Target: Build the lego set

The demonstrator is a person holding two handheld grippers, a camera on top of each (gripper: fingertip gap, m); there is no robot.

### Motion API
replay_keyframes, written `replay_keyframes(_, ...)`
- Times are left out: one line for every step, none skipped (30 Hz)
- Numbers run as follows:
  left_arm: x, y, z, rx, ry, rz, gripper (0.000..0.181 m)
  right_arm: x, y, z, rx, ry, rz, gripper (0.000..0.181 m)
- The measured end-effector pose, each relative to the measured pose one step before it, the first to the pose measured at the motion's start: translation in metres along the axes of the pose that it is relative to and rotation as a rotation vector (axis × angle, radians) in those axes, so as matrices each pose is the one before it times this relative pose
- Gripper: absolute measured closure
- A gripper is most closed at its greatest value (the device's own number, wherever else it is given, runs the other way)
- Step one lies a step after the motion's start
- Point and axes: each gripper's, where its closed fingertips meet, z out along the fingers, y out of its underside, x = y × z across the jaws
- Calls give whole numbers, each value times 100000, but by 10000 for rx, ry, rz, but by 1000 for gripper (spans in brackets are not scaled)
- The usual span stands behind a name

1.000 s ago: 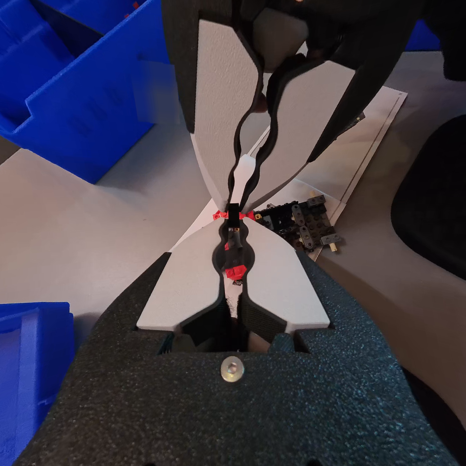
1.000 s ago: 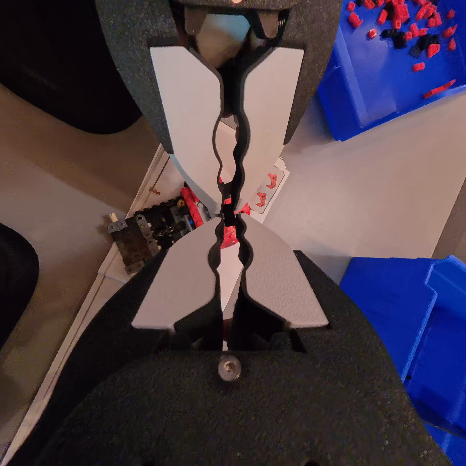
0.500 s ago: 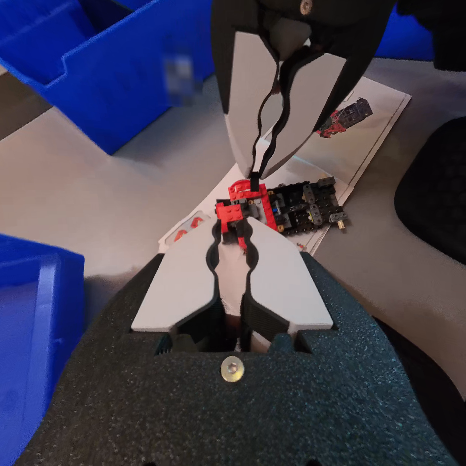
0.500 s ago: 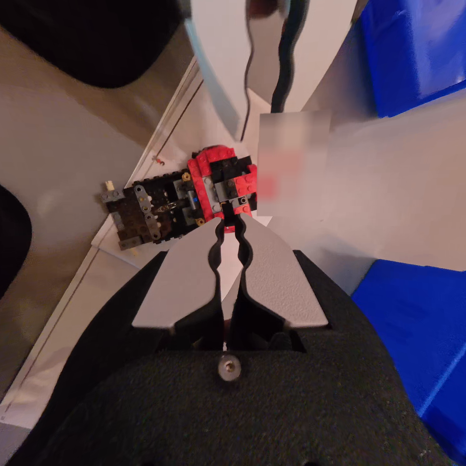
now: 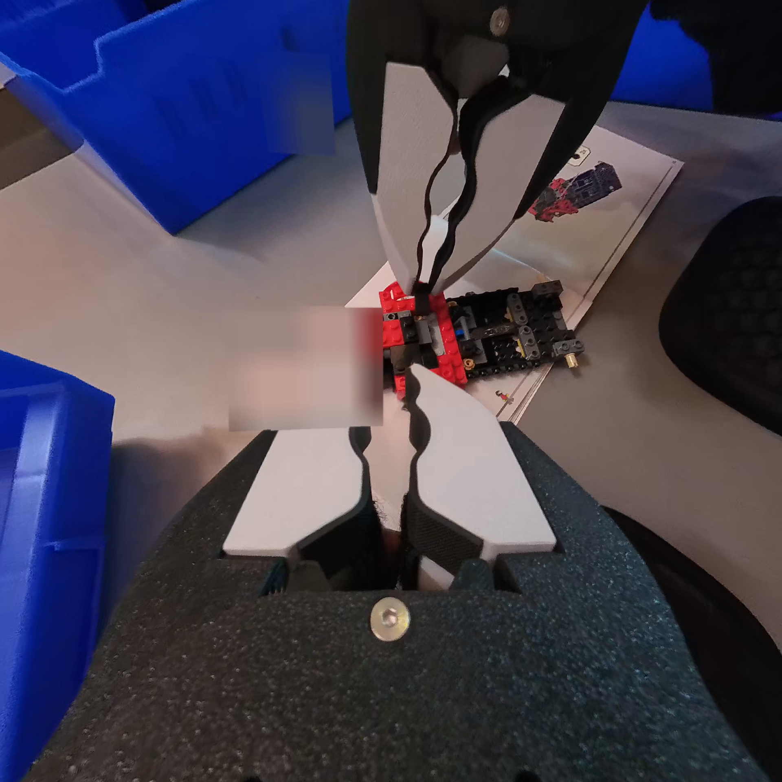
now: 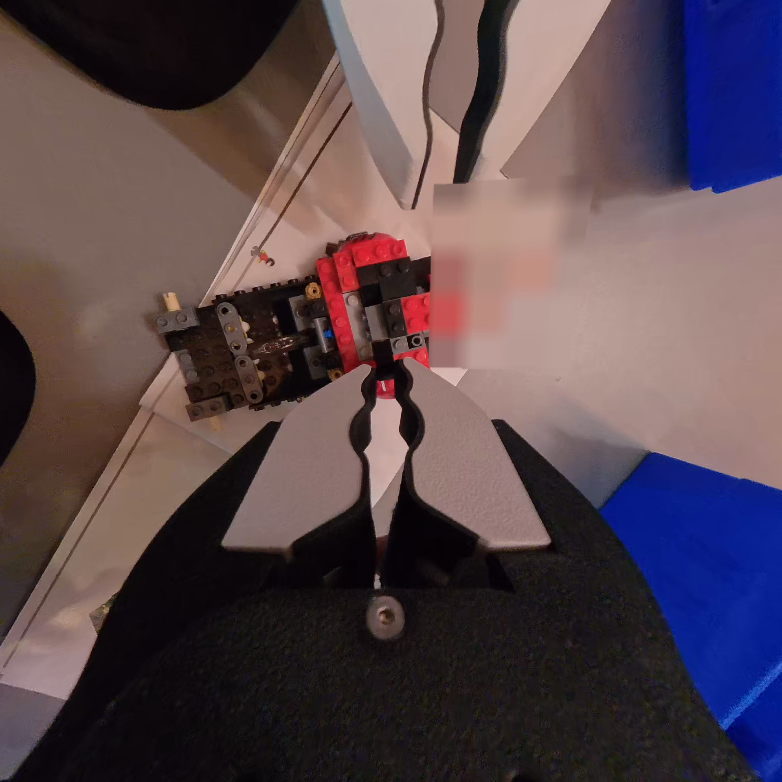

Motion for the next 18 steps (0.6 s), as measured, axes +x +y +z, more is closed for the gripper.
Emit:
replay_keyframes(69, 51, 97, -25, 24, 20, 168, 8, 14, 88, -53, -10, -44, 174)
replay_keyframes(37, 61, 80, -24, 6, 26, 168, 29, 105, 83, -107, 6, -49, 173)
replay_keyframes(26, 50, 68, -16, 11, 24, 169, 38, 144, 81, -141, 14, -41, 173)
replay_keyframes(35, 28, 53, -5, 24, 13, 169, -5, 64, 58, -86, -10, -35, 174)
replay_keyframes(27, -1, 31, 5, 26, 3, 169, 18, -52, 20, -17, 7, -31, 174)
replay_keyframes(18, -15, 28, 9, 18, 2, 169, 45, -69, 0, -5, 15, -29, 173)
replay_keyframes(-2, -8, 18, 9, 9, 3, 169, -2, -14, 19, -48, -8, -38, 173)
replay_keyframes(3, -12, 26, 7, 8, 4, 169, 8, 4, 20, -52, 0, -47, 173)
replay_keyframes(8, -9, 20, 9, 10, 3, 169, 25, -13, 0, -40, 7, -35, 173)
replay_keyframes(15, -11, 21, 11, 17, 6, 169, -4, -8, 1, -38, -18, -22, 173)
replay_keyframes(25, 5, 24, 3, 19, 10, 169, -7, -7, -1, -37, -17, -29, 173)
replay_keyframes(22, 23, 25, -5, 10, 9, 169, -12, 19, 19, -43, -13, -31, 173)
replay_keyframes(9, 28, 21, -8, 6, 9, 169, 8, 56, 44, -64, -2, -36, 173)
replay_keyframes(16, 20, 11, -4, 9, 7, 169, 20, 53, 53, -69, 3, -34, 173)
replay_keyframes(8, 8, 1, 4, 6, 4, 169, -20, 19, 37, -47, -11, -24, 173)
replay_keyframes(4, -8, -1, 10, 2, 1, 169, 14, -24, -23, -12, 8, -39, 173)
replay_keyframes(7, -4, -3, 7, 4, 0, 169, 7, -20, -15, -13, 7, -34, 173)
replay_keyframes(7, 5, 8, 3, 7, 3, 169, 2, 9, 8, -27, -4, -10, 173)
